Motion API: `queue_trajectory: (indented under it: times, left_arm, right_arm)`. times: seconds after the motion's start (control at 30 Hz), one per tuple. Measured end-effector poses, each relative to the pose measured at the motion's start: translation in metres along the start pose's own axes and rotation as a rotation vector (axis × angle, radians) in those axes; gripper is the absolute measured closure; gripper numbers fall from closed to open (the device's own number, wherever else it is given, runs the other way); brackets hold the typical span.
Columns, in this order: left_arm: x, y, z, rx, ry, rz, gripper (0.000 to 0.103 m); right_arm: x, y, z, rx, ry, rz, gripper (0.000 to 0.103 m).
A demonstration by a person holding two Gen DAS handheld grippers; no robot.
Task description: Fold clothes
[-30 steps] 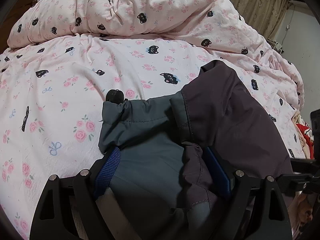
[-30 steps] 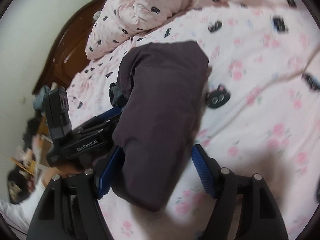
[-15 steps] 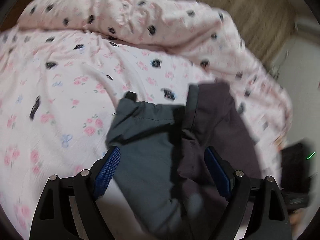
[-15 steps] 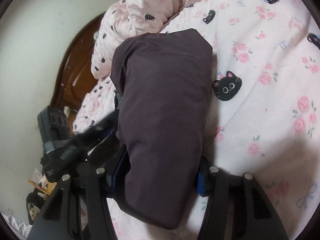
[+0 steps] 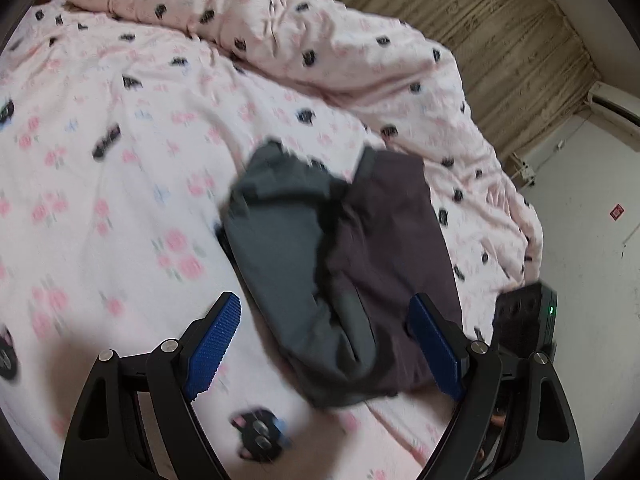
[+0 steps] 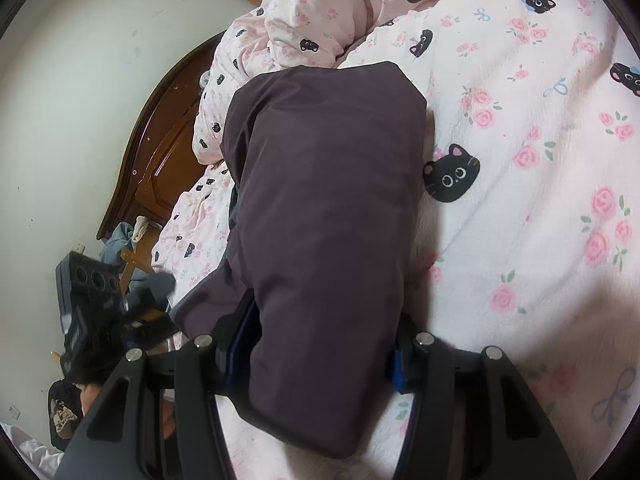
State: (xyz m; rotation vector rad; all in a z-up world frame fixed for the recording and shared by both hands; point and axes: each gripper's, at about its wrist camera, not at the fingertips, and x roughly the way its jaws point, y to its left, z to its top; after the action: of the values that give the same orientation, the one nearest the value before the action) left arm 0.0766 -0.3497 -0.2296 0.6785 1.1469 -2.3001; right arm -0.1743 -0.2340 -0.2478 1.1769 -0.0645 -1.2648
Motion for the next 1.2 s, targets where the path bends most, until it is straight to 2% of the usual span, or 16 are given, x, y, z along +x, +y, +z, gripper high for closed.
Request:
queue_trajectory:
  times: [0.33,0.53,0.67,0.8,0.9,0.93,1.03,1.2]
  left_arm:
    - [0.014,0.003,-0.011,-0.037,-0.002,0.026,0.020]
    - [0.027,-0.009,-0.015,0.058,-0.007,0.064,0.021]
    - [0.031,-0.010,-0.013,0.058,-0.012,0.034,0.041]
    - [0.037,-0.010,-0.012,0.059,0.006,0.022,0.050]
    - [0.036,-0.012,-0.011,0.064,0.009,-0.004,0.064]
    - [0.035,-0.014,-0.011,0.071,0.008,-0.016,0.072]
    - [0.030,-0.025,-0.011,0.130,-0.010,-0.018,0.083]
    - [0.010,-0.039,-0.008,0.176,-0.056,-0.040,0.088]
  right_arm:
    - [-0.004,-0.004,-0.002,-0.002,-0.005,0.005,0.048]
    - [-0.006,-0.008,-0.004,0.000,-0.009,0.009,0.048]
    - [-0.009,-0.010,-0.006,0.003,-0.012,0.012,0.048]
    - [-0.010,-0.012,-0.007,0.004,-0.012,0.013,0.048]
    - [-0.010,-0.011,-0.008,0.005,-0.014,0.012,0.048]
    - [-0.010,-0.010,-0.008,0.005,-0.016,0.012,0.048]
    - [-0.012,-0.005,-0.008,-0.008,-0.024,-0.011,0.049]
    - [-0.024,0.020,-0.008,-0.069,-0.038,-0.071,0.053]
